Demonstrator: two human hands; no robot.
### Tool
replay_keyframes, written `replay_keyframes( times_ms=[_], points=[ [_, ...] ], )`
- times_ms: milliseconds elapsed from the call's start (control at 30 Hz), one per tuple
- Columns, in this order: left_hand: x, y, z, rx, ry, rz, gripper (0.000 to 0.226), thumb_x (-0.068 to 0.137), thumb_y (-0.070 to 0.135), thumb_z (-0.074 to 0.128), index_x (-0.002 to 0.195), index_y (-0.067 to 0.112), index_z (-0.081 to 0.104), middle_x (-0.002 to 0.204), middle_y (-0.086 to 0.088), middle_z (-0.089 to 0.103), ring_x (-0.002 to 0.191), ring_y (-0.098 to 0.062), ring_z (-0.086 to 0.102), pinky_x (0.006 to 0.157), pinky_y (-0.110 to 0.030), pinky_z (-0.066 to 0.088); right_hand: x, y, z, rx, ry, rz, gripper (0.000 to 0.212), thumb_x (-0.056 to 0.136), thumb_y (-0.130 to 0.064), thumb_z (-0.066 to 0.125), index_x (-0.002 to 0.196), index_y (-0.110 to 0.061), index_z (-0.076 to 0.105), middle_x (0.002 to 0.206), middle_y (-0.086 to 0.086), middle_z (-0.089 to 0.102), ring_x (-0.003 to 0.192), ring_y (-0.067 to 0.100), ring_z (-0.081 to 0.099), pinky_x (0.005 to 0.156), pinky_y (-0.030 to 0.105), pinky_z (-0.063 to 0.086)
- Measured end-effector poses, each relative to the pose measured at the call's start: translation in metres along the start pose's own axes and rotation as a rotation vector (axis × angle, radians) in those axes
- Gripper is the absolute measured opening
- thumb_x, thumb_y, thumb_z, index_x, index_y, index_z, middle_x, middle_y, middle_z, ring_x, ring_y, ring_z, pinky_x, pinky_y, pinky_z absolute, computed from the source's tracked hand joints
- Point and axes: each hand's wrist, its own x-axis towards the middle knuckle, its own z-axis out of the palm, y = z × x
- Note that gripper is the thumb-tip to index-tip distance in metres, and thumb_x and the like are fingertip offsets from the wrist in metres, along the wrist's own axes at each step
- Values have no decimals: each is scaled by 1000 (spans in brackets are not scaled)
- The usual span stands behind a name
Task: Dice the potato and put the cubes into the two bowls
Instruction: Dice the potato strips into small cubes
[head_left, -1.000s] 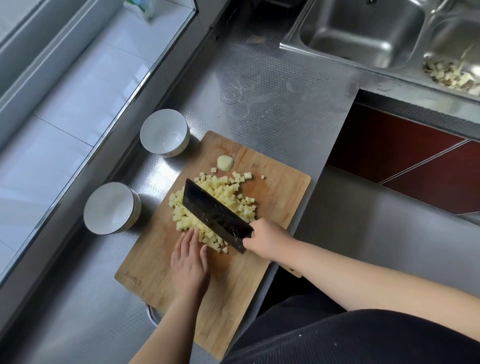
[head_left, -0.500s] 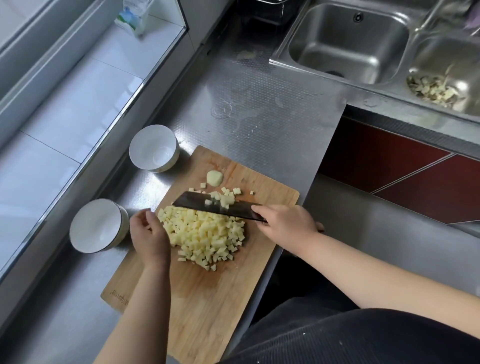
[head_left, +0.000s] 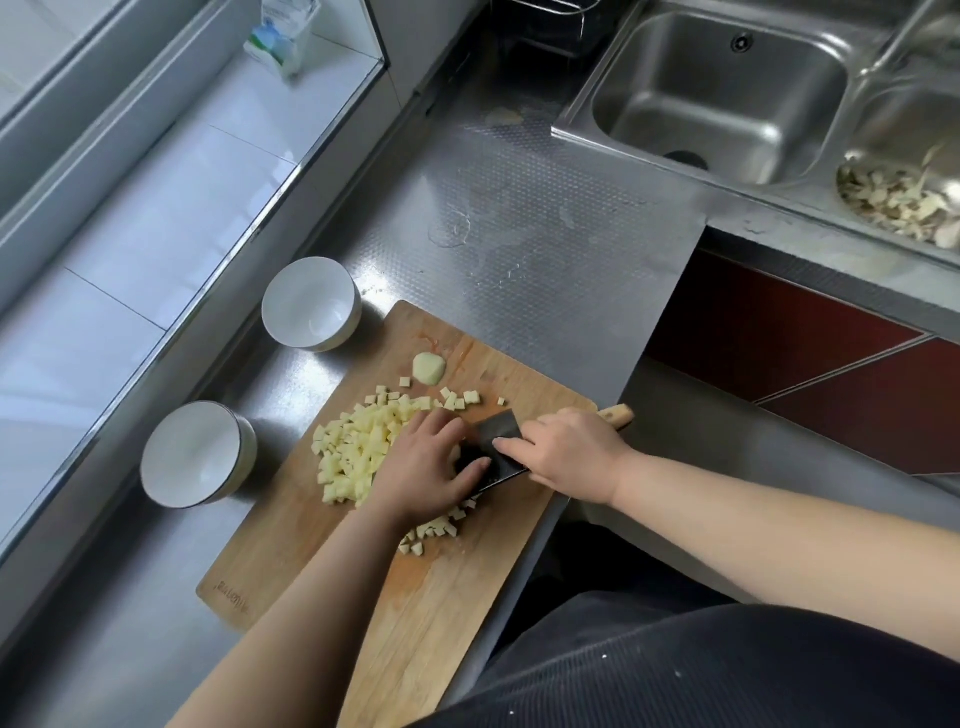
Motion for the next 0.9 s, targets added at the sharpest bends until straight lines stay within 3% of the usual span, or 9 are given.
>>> replay_keyframes(
  times_ms=[100,233,400,533,667,800,900],
  points=[
    [3,-4,13,-67,22,-59,30,90,52,44,95,25,55,100,7,49,92,-12,40,79,-30,42,2,11,0,-15,22,-85,55,57,-27,87,110,-20,73,62,1,60,49,20,57,46,25,43],
    [7,-9,18,-51,63,-90,16,95,33,54,93,17,58,95,5,51,90,-14,44,77,-30,42,7,25,1,-44,74,-157,57,60,-12,85,114,-23,72,60,0,57,48,18,53,45,25,38],
    [1,-27,23,-20,134,-266,18,96,32,54,92,16,59,92,3,56,93,-18,46,78,-32,40,5,49,2,-28,126,-200,55,70,-10,80,123,-20,67,63,1,56,51,19,52,45,27,35],
    [-14,-38,27,-66,202,-427,14,93,32,58,86,21,58,86,7,55,92,-18,47,75,-30,37,-2,69,-6,-18,158,-231,42,76,-22,79,117,-21,70,66,0,57,51,18,53,46,26,35],
    [-19,-41,23,-94,339,-535,14,90,34,64,82,22,61,85,8,56,92,-19,49,74,-32,38,-10,85,-12,-6,147,-214,36,86,-26,52,116,-20,71,69,0,59,53,18,54,48,24,36],
    [2,-28,1,-163,451,-414,30,95,47,49,101,24,68,104,10,53,107,-22,51,86,-43,46,-10,91,-14,1,133,-194,39,89,-25,44,117,-19,71,68,0,58,53,18,54,49,25,38],
    [17,-8,-13,-76,278,-151,48,96,58,28,130,40,56,140,5,44,134,-23,33,106,-49,30,-3,92,-13,-28,147,-224,39,88,-16,44,117,-19,71,65,0,56,51,18,53,47,25,36]
  ],
)
